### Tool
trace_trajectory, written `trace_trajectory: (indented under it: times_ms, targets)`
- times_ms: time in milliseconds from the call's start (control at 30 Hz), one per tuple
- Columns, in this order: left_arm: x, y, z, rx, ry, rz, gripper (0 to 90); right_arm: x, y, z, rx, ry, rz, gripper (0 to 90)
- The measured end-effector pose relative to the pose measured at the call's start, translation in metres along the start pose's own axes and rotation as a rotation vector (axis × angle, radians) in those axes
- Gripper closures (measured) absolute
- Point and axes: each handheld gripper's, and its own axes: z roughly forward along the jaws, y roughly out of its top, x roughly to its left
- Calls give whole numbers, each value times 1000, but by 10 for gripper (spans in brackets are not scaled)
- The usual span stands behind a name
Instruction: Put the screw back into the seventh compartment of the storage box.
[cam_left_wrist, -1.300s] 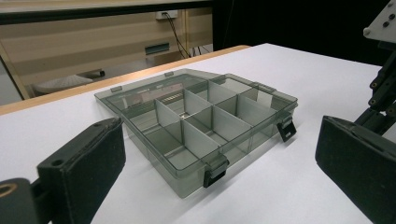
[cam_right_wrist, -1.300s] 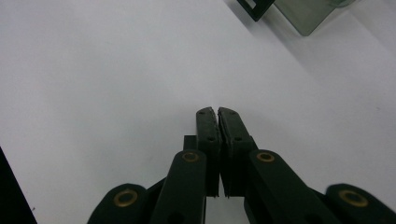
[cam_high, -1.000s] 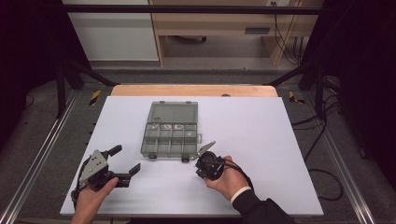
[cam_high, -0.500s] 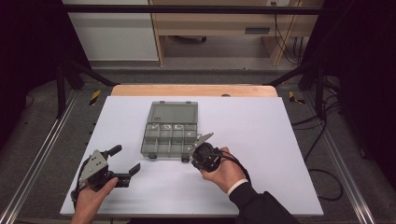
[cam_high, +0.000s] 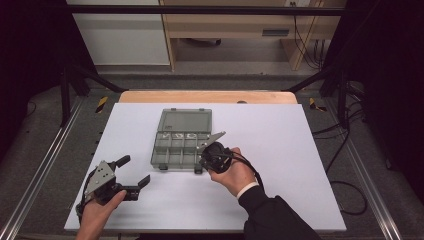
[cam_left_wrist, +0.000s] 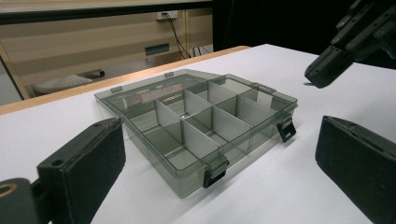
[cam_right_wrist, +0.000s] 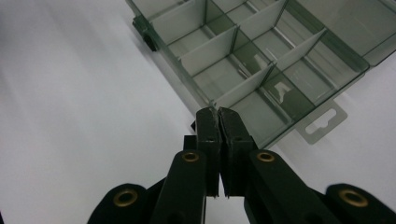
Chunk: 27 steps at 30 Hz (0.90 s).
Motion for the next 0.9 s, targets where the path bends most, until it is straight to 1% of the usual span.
trace_trajectory:
  times_ms: [233,300,433,567,600,633,667,800,900]
  targets:
    - [0,0,0,-1,1,0,14,-4,11,8,-40,-1,10,876]
    - [0,0,0,-2,0,-1,14,-5,15,11,-37,-4,12,876]
    - [0,0,0,-2,0,0,14,-9,24,15,-51,-3,20,876]
    - [0,0,0,-3,0,-1,13,-8,31,23,-48,-3,19,876]
    - [0,0,0,-6,-1,-2,14,-7,34,27,-45,-5,22,876]
    - [0,0,0,-6,-1,-2,14,-7,34,27,-45,-5,22,876]
    - [0,0,0,-6,-1,-2,14,-7,35,30,-44,1,14,875]
    - [1,0,0,-4,-2,-3,14,-6,39,39,-35,6,12,875]
    - [1,0,0,-6,-2,-4,13,-7,40,44,-37,-1,17,868]
